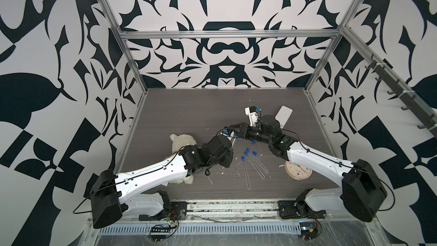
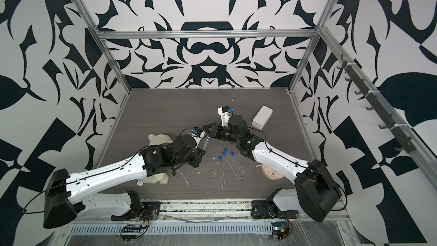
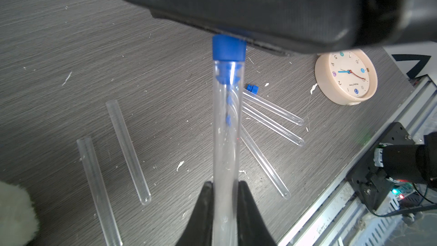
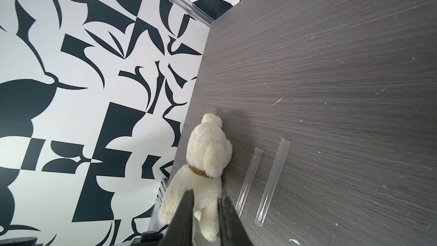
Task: Remove stoppers from test tubes
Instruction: Open the stopper on the test tube.
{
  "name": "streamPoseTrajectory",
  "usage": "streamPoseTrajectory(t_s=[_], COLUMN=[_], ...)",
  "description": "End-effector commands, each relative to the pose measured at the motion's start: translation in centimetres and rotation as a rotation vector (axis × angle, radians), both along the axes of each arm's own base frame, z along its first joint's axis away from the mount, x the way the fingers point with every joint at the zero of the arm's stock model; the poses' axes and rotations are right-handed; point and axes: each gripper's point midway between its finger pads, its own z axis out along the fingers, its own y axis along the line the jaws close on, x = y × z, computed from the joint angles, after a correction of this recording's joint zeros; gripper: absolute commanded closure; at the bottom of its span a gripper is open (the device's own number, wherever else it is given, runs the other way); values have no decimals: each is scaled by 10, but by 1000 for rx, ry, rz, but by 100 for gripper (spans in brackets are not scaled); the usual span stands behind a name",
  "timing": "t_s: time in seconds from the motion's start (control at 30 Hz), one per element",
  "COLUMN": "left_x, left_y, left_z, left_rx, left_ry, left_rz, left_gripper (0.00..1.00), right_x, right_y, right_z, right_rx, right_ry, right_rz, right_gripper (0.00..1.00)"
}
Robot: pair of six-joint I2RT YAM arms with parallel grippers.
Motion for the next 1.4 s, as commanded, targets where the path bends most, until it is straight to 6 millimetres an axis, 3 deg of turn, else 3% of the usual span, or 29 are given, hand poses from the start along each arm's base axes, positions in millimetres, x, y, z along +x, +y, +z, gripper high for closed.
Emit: streamPoseTrajectory(t_s=[0.0,0.3,1.37], left_x=[1,1,7], left_y=[2,-1,-7], left_z=[7,5,8], left_rx=[-28,-27,-21], left_ry=[-22,-15,-39], left_rz=[4,2,-5], left_gripper=[81,81,82], right_x=[2,4,-9], right_y=[-4,-10,13], right_z=[15,25,8], right_rx=[42,62,54], right_ry=[-39,-53,-13], right_rz=[-11,-14,85], right_gripper=[78,77,79])
